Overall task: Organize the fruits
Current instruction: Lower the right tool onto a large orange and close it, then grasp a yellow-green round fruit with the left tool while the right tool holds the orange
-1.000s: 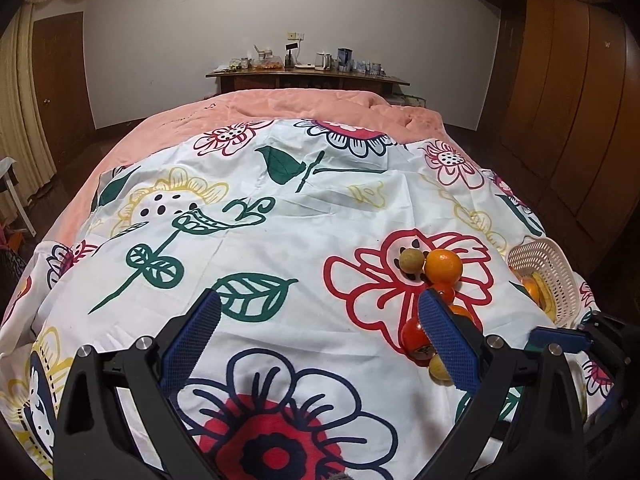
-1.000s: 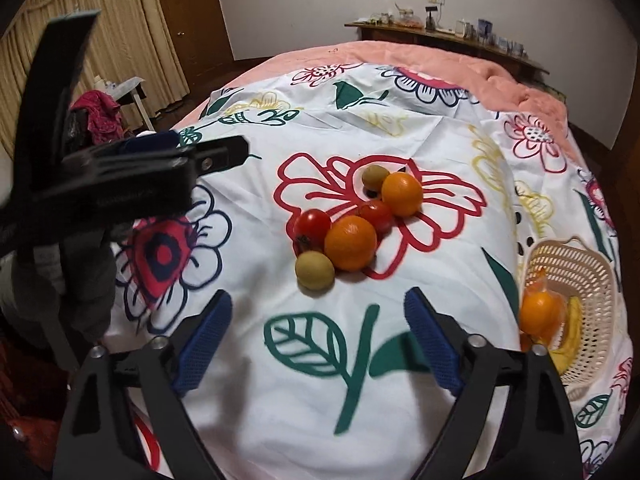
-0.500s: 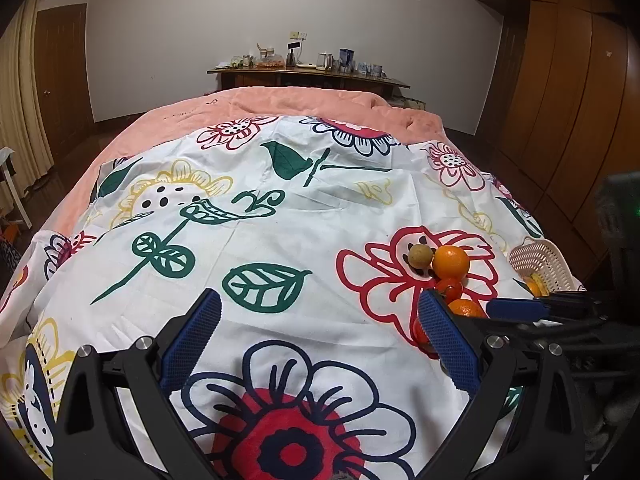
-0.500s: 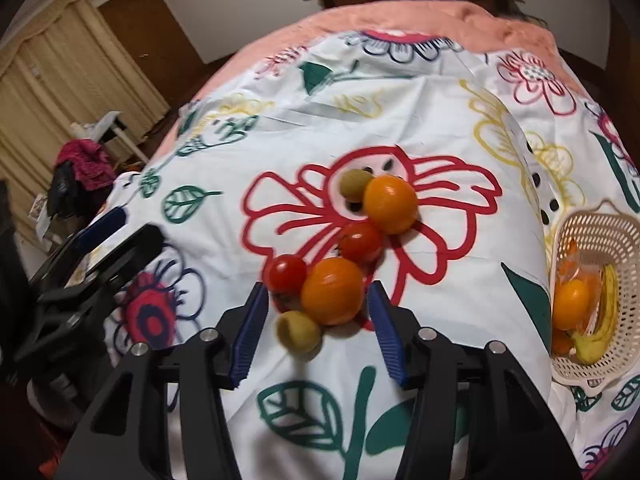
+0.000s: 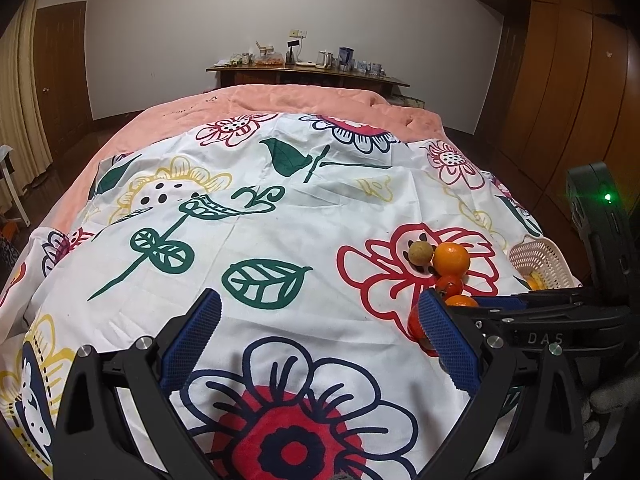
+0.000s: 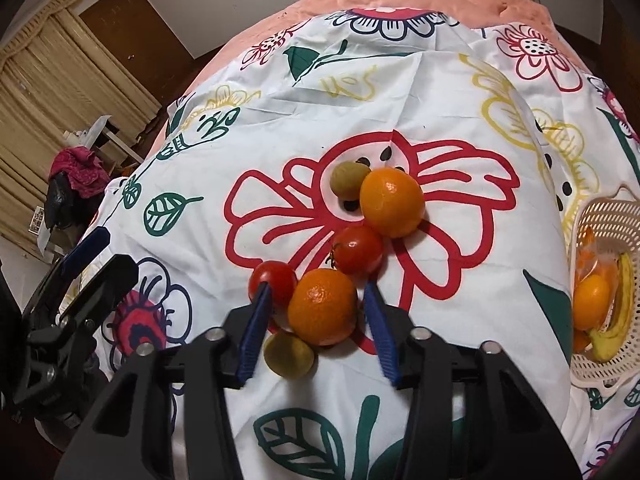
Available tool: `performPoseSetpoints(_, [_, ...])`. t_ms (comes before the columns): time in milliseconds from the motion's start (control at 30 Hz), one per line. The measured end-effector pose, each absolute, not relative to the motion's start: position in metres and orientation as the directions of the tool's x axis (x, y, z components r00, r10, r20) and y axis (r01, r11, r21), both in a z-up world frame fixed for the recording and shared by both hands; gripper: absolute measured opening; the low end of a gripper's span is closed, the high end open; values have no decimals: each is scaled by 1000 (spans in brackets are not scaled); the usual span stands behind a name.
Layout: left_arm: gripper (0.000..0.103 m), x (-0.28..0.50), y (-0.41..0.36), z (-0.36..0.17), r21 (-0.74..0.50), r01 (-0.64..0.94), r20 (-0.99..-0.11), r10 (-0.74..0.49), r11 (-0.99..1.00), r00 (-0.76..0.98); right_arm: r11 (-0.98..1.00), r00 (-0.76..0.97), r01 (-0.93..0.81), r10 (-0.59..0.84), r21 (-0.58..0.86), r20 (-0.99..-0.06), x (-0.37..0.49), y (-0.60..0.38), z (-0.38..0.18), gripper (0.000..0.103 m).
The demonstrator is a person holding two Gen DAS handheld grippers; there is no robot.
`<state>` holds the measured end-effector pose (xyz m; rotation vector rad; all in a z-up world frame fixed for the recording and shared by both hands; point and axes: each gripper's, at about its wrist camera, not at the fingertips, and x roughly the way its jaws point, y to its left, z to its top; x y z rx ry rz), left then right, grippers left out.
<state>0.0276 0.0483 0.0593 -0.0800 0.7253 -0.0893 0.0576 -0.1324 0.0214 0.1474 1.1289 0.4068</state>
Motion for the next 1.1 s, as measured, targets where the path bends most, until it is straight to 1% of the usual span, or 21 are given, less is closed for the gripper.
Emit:
performPoseSetpoints(33, [100,28,48,59,-104,55,-659,-110,993,744,920,367,-240,381,310,-848,57,-133,22,38])
performPoseSetpoints(167, [100,28,44,56,-105,63,-663,-117,992,739,916,375,-228,395,330,-838,52,-141,22,37])
performPoseSetpoints(333, [100,26,36,55,-101,81,-667,-128,992,734,914,426,-213,405,345,-809,39,-157,33,36])
performPoseSetpoints(567, [100,23,14,53,-85,139,-673,-160,987,722,929,485,-190,371,318,-792,28,-177,42,36])
performPoseSetpoints(733, [99,20,-8,48,-86,210,-684,-211,974,699,943,524,-153,331,296,-785,24,-192,42,36])
performPoseSetpoints(800, [95,18,-20,44,-73,243,-691,-225,967,687,941,527,-149,335,304,-781,23,-197,41,36])
performPoseSetpoints(867, [87,18,-31,41,-48,266,-700,-223,963,679,937,528,-151,345,314,-776,22,-199,40,36])
performPoseSetpoints(1000, [80,20,-40,38,-29,298,-714,-228,954,662,937,534,-157,348,314,-771,20,-199,40,36])
performPoseSetpoints(1100, [73,26,-48,32,-26,342,-745,-247,939,620,933,534,-155,356,325,-767,20,-200,38,36])
